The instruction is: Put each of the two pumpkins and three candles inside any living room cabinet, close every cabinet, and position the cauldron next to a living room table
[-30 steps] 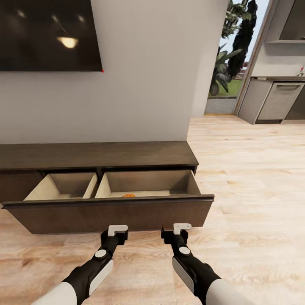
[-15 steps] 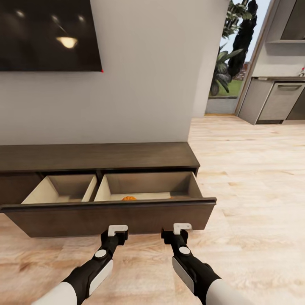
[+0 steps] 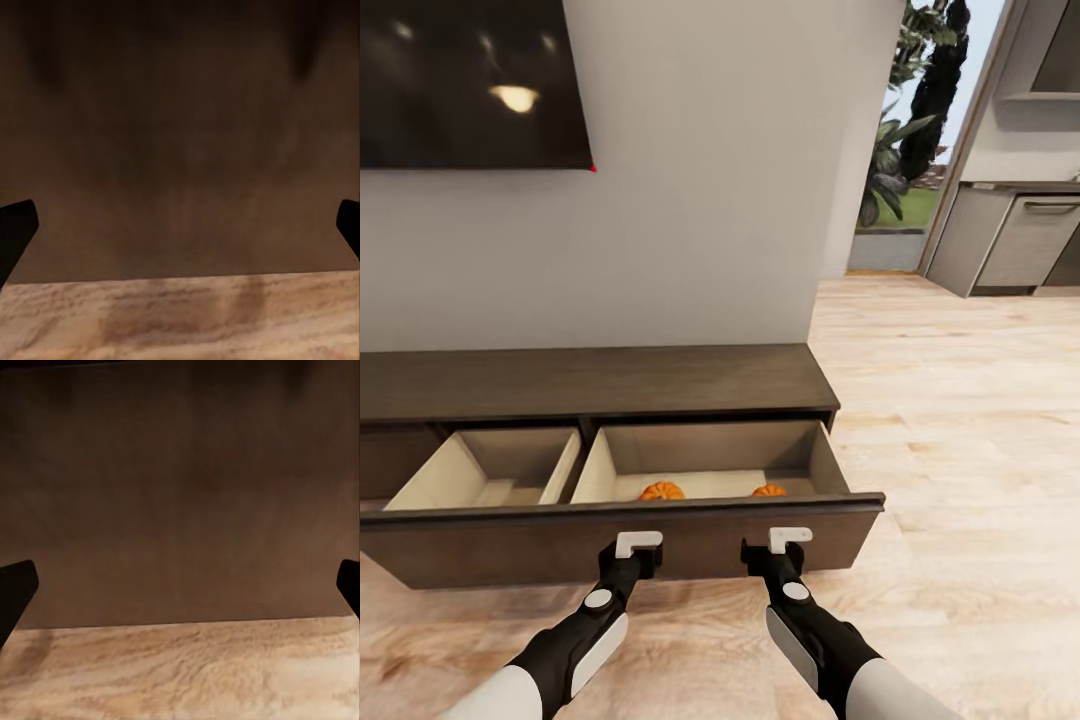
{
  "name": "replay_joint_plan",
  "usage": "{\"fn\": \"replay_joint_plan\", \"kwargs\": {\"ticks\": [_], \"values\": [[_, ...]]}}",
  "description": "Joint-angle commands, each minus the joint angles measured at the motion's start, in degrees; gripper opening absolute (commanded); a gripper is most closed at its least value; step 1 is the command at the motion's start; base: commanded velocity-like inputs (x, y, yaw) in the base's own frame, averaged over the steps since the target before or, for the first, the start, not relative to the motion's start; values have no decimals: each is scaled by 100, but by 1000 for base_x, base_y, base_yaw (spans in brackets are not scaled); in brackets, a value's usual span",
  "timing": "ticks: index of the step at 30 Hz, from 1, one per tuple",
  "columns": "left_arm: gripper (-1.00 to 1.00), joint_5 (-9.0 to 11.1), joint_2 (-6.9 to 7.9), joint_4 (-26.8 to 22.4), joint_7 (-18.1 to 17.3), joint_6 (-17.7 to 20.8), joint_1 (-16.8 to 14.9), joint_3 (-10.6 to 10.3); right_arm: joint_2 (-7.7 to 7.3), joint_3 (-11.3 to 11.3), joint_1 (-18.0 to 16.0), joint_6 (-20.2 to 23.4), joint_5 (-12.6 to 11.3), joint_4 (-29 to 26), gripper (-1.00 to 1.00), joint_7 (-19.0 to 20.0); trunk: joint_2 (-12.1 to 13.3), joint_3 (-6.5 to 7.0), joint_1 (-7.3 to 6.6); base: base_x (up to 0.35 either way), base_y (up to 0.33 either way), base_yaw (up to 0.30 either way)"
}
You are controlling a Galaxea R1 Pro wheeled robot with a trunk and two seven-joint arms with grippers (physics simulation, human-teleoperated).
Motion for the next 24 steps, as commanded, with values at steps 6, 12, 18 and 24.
{"fn": "replay_joint_plan", "kwargs": {"ticks": [6,12,18,24], "values": [[100,53,7,-4,37,-25,-6,-51,-4,44,-9,-38,-61,4,100,-38,-2,-5,0,47,0,0],[100,53,7,-4,39,-22,-6,-51,-4,44,-8,-38,-61,4,100,-38,-2,-5,0,217,0,0],[100,52,7,-4,37,-22,-6,-52,-4,44,-9,-38,-61,4,100,-38,-2,-5,0,93,0,0],[100,52,7,-4,33,-22,-6,-52,-4,44,-7,-38,-61,4,100,-38,-2,-5,0,150,0,0]]}}
